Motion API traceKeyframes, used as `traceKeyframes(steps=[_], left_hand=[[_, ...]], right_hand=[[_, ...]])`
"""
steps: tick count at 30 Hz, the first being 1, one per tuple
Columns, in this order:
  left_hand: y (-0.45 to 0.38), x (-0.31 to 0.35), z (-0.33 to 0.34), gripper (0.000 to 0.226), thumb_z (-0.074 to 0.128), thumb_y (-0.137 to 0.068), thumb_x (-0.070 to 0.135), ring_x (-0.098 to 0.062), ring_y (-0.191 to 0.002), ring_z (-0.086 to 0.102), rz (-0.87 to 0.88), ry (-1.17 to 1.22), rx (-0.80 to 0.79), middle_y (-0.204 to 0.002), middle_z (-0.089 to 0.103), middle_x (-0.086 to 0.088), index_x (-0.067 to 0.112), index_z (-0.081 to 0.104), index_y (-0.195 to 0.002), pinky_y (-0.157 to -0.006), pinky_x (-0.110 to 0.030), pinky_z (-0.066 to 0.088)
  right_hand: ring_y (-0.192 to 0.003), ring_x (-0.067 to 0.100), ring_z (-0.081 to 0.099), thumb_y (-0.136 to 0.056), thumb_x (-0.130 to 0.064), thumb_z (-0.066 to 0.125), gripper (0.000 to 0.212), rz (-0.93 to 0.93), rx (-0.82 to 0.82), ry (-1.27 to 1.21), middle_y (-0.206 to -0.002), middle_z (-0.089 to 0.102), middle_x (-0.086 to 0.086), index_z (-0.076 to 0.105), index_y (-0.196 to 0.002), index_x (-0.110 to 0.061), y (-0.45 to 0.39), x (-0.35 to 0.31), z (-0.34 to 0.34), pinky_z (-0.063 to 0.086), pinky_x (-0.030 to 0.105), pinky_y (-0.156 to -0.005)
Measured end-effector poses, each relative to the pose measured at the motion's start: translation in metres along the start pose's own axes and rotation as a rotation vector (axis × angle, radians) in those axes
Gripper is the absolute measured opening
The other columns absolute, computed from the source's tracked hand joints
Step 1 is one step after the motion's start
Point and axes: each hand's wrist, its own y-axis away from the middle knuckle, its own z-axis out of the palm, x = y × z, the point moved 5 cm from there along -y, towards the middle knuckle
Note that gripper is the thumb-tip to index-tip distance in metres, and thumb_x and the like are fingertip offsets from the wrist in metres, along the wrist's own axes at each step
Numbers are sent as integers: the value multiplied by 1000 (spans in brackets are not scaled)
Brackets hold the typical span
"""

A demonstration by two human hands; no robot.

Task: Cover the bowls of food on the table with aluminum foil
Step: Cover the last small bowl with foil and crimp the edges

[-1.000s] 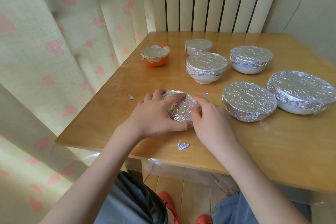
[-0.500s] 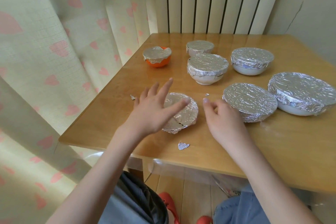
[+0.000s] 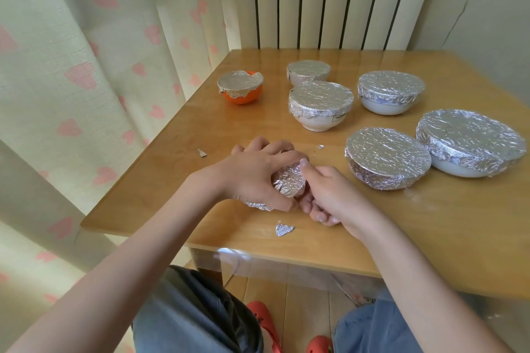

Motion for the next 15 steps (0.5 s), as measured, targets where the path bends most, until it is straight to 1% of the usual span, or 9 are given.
traceKeyframes(steps=[2, 4, 8, 11, 15], left_hand=[[-1, 1, -1, 83, 50, -55, 71, -15, -131, 19, -6, -16, -20, -142, 23, 23, 56, 25, -133, -92, -38, 20], [-2, 1, -2, 79, 54, -59, 66, -16, -129, 20, -7, -24, -28, -140, 24, 23, 57, 25, -132, -91, -38, 21], [-4, 1, -1, 75, 54, -58, 63, -15, -127, 21, -3, -25, -35, -138, 25, 22, 56, 26, -127, -88, -38, 21], [-4, 1, -1, 75, 54, -58, 64, -14, -127, 20, 0, -14, -31, -137, 25, 23, 57, 27, -127, -88, -38, 21], [-4, 0, 0, 73, 54, -58, 66, -15, -126, 21, 4, -19, -31, -136, 25, 23, 59, 25, -124, -89, -38, 21]], right_hand=[[-32, 13, 35, -101, -48, 28, 43, 11, -2, 17, -52, 50, 7, 51, -93, -13, 0, 1, -4, 18, 13, -32], [-33, 12, 35, -100, -49, 30, 44, 2, -2, 32, -52, 51, 7, 52, -95, -12, 1, 1, -7, 19, 13, -32], [-35, 9, 32, -100, -44, 37, 38, 15, -109, -85, -56, 48, 5, 50, -95, -8, 6, 4, -4, 16, 14, -32], [-35, 6, 30, -98, -42, 41, 37, 30, -145, -180, -56, 46, 3, 50, -98, -6, 6, 6, -4, 15, 14, -30], [-35, 5, 29, -98, -38, 45, 29, 39, -148, -235, -54, 43, 1, 47, -85, -12, 5, 7, -3, 15, 13, -30]])
